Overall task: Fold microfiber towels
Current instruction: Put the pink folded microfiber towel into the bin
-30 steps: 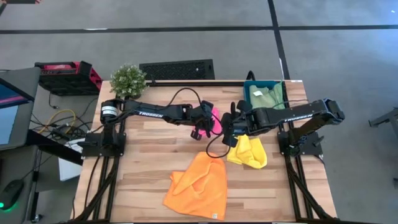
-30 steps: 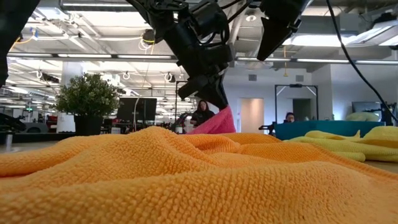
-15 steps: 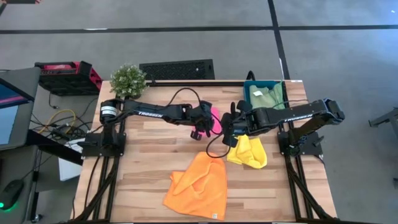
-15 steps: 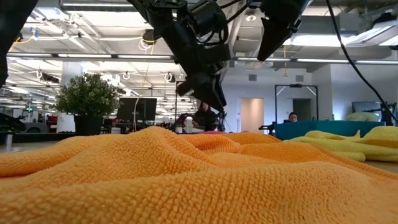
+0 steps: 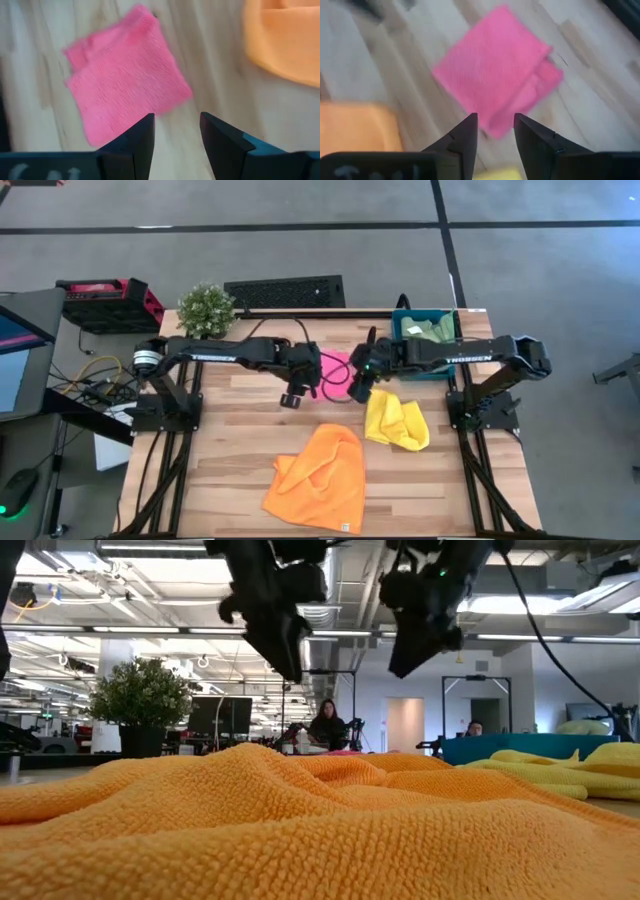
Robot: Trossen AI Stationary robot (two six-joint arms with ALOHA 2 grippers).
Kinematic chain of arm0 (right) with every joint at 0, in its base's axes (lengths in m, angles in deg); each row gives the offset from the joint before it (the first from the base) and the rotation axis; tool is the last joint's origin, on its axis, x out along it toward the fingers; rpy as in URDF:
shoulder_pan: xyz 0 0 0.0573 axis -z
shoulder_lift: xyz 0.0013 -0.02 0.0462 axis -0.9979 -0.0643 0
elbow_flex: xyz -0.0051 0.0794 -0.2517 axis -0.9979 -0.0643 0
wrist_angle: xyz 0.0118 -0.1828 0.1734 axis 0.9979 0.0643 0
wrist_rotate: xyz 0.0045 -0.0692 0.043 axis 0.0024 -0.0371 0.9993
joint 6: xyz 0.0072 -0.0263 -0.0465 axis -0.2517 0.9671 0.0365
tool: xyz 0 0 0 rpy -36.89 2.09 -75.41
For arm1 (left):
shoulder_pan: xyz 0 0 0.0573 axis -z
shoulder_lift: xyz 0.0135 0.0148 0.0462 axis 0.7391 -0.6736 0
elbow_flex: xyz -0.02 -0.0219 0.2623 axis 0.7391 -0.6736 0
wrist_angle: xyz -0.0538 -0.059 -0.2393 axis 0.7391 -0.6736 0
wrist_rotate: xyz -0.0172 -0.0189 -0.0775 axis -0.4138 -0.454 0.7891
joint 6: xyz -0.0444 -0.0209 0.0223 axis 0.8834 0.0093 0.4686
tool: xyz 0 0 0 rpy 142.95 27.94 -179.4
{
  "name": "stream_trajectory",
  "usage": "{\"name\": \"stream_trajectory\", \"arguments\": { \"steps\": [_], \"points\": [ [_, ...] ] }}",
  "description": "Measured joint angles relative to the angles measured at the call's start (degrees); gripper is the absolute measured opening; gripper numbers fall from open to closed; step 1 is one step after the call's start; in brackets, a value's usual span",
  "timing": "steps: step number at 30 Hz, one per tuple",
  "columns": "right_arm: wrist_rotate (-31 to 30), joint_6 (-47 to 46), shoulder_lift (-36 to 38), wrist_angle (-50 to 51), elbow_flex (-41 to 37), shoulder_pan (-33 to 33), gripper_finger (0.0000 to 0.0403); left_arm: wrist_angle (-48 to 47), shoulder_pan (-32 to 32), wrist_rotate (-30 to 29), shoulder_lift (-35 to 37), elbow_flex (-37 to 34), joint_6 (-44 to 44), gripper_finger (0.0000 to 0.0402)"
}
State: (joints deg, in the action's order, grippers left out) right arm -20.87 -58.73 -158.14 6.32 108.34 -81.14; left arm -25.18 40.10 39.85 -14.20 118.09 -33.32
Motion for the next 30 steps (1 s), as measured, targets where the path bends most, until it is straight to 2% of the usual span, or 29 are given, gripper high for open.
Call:
{"name": "stream_trajectory", "arguments": {
  "steps": [6, 14, 19, 24, 30],
  "points": [
    [0.55, -5.61, -4.01, -6.74, -0.71, 4.64, 0.0150, -3.71, 0.57, 0.66, 4.84, 0.00, 3.36, 0.0151],
    [3.97, -7.73, -12.47, -7.52, -0.21, 10.87, 0.0149, -5.69, 1.29, 0.61, 10.01, -0.04, 6.91, 0.0151],
    [4.46, -8.62, -16.74, -7.50, 1.10, 14.92, 0.0150, -6.03, 1.29, 0.60, 10.98, 0.00, 8.02, 0.0151],
    [11.20, -7.75, -20.11, -9.31, 1.14, 17.66, 0.0146, -6.50, 1.57, 0.49, 10.97, 0.00, 8.25, 0.0151],
    [11.75, -7.21, -22.76, -11.90, 1.19, 18.71, 0.0144, -6.66, 1.60, 0.49, 10.95, 0.00, 8.18, 0.0151]
  ]
}}
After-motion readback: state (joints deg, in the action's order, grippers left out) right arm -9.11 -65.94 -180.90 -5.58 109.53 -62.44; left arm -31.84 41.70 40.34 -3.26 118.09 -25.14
